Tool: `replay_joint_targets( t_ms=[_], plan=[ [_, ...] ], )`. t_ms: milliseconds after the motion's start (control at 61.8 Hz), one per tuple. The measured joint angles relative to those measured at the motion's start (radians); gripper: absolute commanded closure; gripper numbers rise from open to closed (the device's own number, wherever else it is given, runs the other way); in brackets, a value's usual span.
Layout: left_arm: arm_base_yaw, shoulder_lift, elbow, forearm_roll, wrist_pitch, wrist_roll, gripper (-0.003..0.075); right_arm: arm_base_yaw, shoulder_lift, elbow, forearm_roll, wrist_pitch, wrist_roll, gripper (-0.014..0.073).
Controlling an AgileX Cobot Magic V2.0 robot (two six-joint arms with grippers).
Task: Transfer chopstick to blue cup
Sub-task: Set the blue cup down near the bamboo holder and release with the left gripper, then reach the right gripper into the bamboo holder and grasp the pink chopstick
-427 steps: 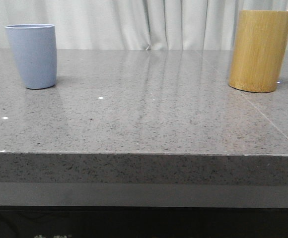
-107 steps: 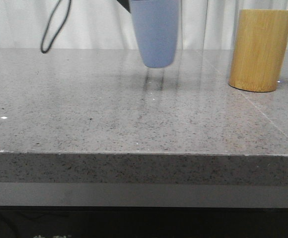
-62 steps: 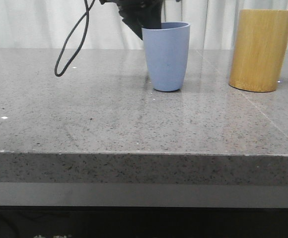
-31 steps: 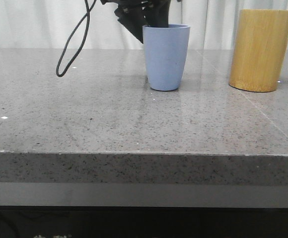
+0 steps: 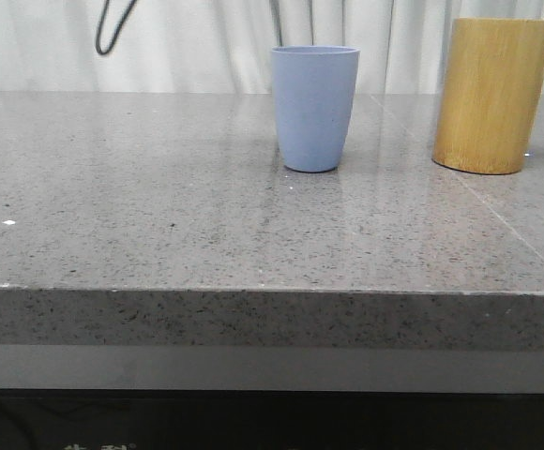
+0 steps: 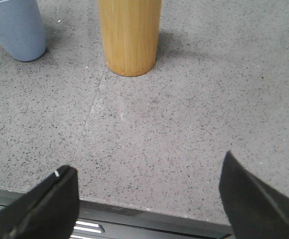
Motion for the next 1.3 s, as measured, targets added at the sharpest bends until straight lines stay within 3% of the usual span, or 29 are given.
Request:
replay_joint_targets(
  t_ms=[324, 453, 907, 1085, 1296],
  plan=[
    [0.000, -0.210, 0.090, 0.000, 0.018, -0.016, 0.0396, 0.000, 0.000, 0.000, 0.000, 0.002, 0.000, 0.0004],
    [0.000, -0.335, 0.272, 0.000, -0.021, -0.017, 0.0396, 0.000, 0.000, 0.000, 0.000, 0.002, 0.000, 0.0004],
    [0.000, -0.972, 1.191, -0.003, -0.438, -0.019, 0.0398, 0.000, 0.000, 0.000, 0.000, 0.002, 0.000, 0.0004],
    [0.000, -1.132, 1.382, -0.022, -0.502, -0.023, 0.0407, 0.000, 0.000, 0.000, 0.000, 0.004, 0.000, 0.0004],
    [0.000, -1.208, 1.474, -0.027, -0.548, -0.023, 0.0407, 0.000, 0.000, 0.000, 0.000, 0.009, 0.000, 0.0004]
  ],
)
